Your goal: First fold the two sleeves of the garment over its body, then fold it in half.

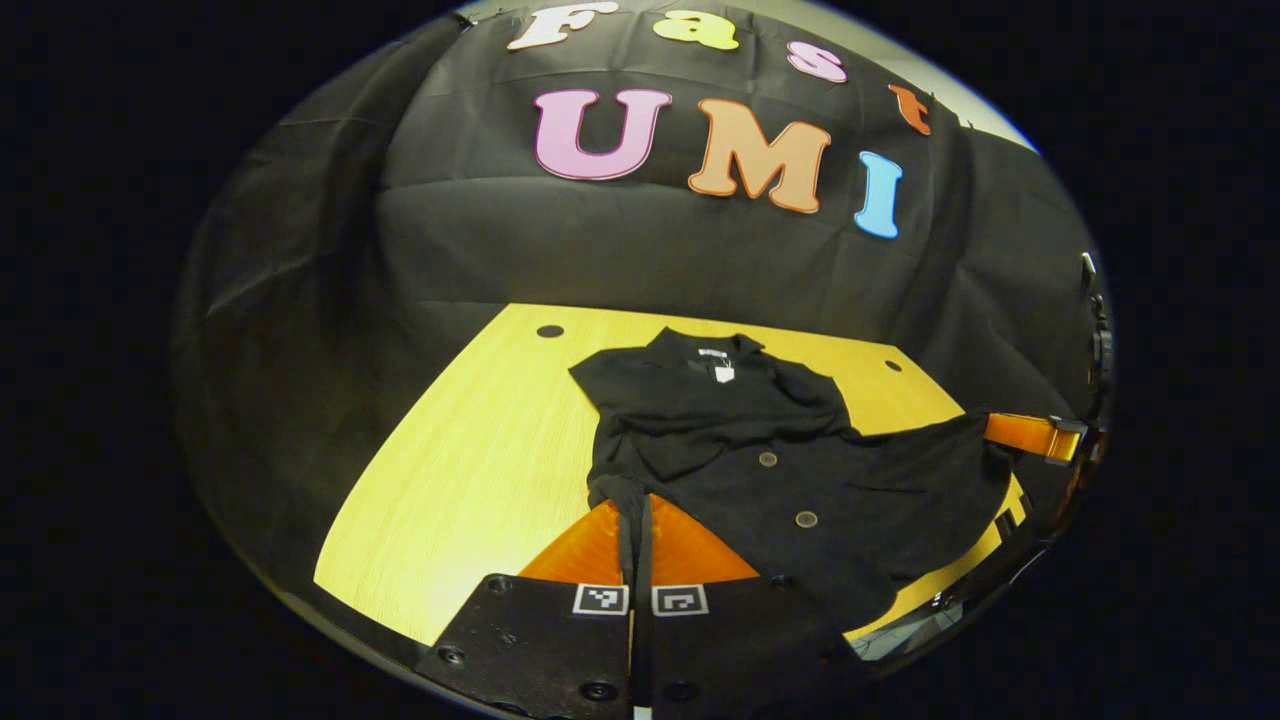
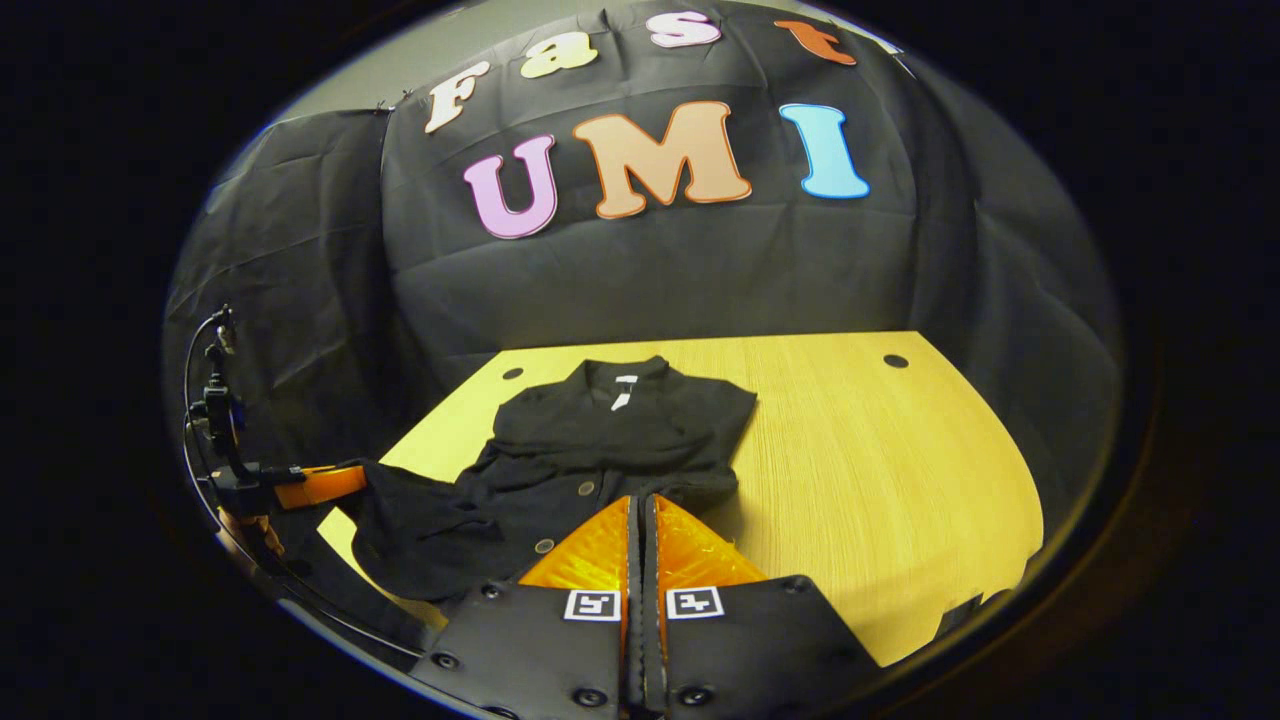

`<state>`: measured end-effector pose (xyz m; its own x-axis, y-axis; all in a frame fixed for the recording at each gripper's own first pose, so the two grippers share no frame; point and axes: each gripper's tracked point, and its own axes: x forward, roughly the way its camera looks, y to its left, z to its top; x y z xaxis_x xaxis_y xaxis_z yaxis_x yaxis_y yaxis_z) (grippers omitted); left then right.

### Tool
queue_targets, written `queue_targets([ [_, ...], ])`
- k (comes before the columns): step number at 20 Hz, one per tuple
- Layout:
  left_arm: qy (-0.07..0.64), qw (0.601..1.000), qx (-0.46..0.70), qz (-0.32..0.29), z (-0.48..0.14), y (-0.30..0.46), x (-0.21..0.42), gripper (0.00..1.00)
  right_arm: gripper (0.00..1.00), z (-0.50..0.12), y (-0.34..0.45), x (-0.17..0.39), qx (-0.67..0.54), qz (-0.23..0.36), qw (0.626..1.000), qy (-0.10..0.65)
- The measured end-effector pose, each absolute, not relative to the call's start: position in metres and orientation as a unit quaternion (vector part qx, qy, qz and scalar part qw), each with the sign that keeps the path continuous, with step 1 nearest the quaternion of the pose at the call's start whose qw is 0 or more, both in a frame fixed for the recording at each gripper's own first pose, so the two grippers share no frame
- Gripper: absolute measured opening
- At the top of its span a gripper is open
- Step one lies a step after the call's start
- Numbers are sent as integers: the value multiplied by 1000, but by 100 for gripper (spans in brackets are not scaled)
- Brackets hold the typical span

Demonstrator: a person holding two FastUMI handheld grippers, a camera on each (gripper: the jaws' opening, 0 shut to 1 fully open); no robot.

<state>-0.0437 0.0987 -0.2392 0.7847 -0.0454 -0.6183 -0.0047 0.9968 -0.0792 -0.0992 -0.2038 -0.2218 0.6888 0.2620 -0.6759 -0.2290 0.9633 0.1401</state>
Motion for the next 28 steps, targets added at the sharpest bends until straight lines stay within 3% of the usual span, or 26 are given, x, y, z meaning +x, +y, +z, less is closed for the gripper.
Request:
queue_targets([
  [16, 282, 959, -24, 2, -218, 107, 93, 0, 2, -203, -196, 30, 37, 135, 934, 330],
  [28, 297, 955, -7, 24, -266, 122, 198, 0, 2, -250, -201, 141, 46, 109, 931, 346],
])
